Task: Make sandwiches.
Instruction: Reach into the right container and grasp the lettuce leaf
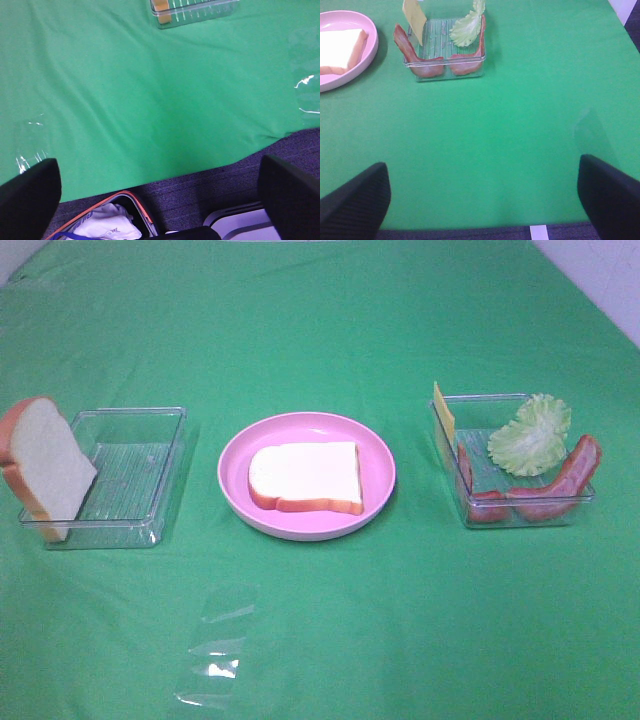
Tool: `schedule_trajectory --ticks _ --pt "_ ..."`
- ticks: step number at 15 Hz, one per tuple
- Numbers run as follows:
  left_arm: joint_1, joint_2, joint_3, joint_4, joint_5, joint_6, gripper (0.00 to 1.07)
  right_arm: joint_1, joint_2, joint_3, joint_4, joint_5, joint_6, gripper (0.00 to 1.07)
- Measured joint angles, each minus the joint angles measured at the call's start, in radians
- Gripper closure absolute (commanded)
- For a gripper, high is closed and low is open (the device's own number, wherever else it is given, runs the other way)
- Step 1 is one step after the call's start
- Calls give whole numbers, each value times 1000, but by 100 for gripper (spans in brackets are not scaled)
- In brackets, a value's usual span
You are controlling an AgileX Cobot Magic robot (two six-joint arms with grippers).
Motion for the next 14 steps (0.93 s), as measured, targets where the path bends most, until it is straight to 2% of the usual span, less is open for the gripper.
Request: schedule_trajectory --ticks 3,6,14 --pt "0 -59 49 -47 -15 54 4 0 0 0 0 0 0 9" --pt "0 -66 91 -84 -117 90 5 0 0 0 0 0 0 9" --pt "8 -70 95 -92 -136 90 5 0 0 0 0 0 0 9"
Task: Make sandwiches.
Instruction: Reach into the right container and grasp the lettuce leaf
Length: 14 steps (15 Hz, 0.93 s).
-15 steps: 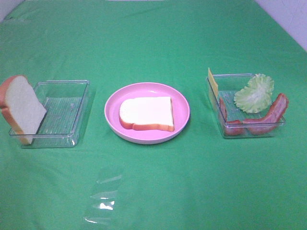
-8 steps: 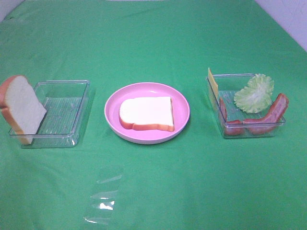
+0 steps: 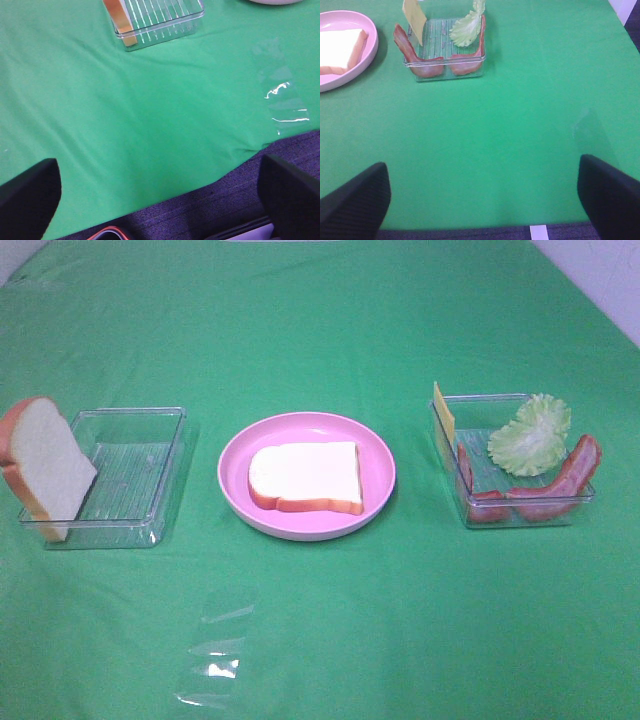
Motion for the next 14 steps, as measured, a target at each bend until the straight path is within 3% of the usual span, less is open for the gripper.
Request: schedule_trajectory --ticks 3,5,8,11,14 --pt "80 -41 0 0 -3 0 5 0 0 0 0 0 0 9" --pt "188 -151 0 0 -2 0 5 0 0 0 0 0 0 9" --pt "259 -251 0 0 -2 0 5 0 0 0 0 0 0 9" --pt "317 -332 0 0 -2 0 5 0 0 0 0 0 0 9" --pt "321 -335 0 0 -2 0 5 0 0 0 0 0 0 9"
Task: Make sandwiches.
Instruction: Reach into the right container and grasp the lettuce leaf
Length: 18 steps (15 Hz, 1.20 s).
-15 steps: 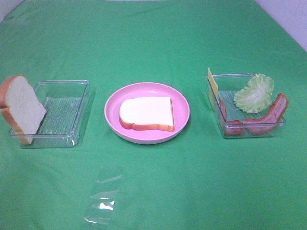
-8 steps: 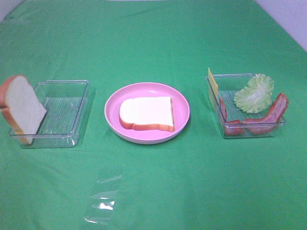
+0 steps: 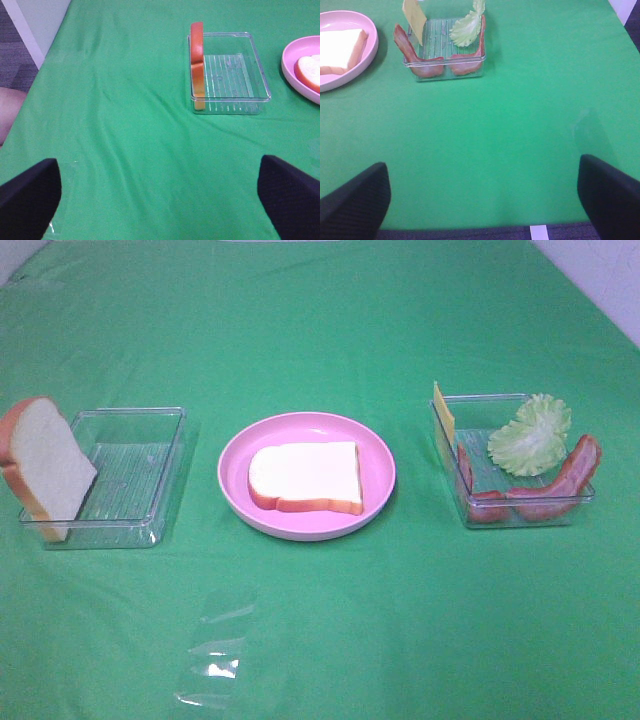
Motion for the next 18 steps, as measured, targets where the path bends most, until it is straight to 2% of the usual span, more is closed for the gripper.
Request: schedule_trajectory --ticks 18 --pt "0 0 0 0 0 0 5 0 1 0 0 0 6 9"
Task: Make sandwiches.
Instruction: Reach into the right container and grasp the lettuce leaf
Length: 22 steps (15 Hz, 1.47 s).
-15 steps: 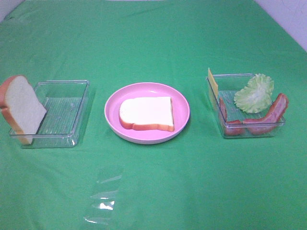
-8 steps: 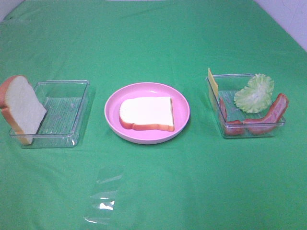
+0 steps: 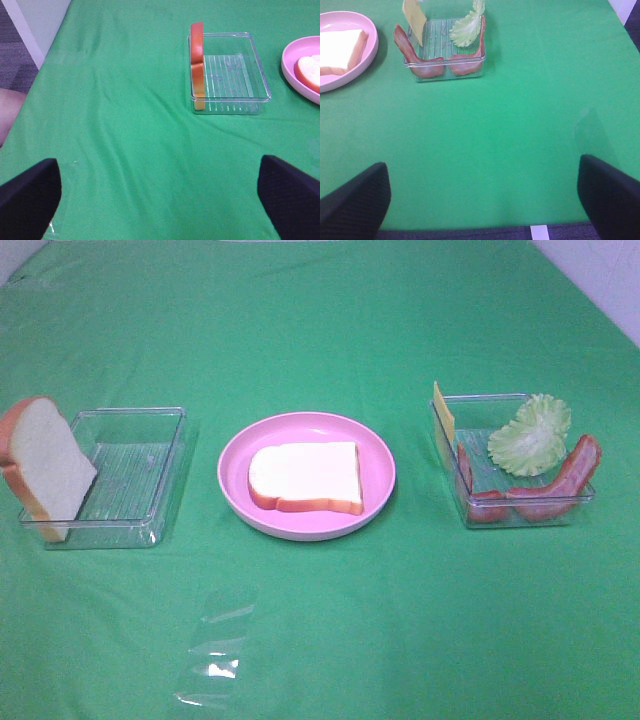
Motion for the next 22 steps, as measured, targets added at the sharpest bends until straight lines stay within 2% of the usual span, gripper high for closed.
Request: schedule_trajectory --ticks 2,6,8,12,15,16,22 --pt "0 0 0 0 0 0 5 0 56 -17 0 -46 13 9" --pt "0 0 0 0 0 0 5 0 225 -26 0 -269 14 9" --pt "0 0 0 0 0 0 5 0 395 -26 6 -534 14 9" --pt "0 0 0 0 0 0 5 0 627 -38 18 -795 14 9" --pt "0 0 0 0 0 0 5 0 815 -78 24 -835 14 9" --pt "0 0 0 0 0 0 5 0 946 -144 24 -837 14 9" --pt "0 0 0 0 0 0 6 0 1252 -333 24 -790 14 9"
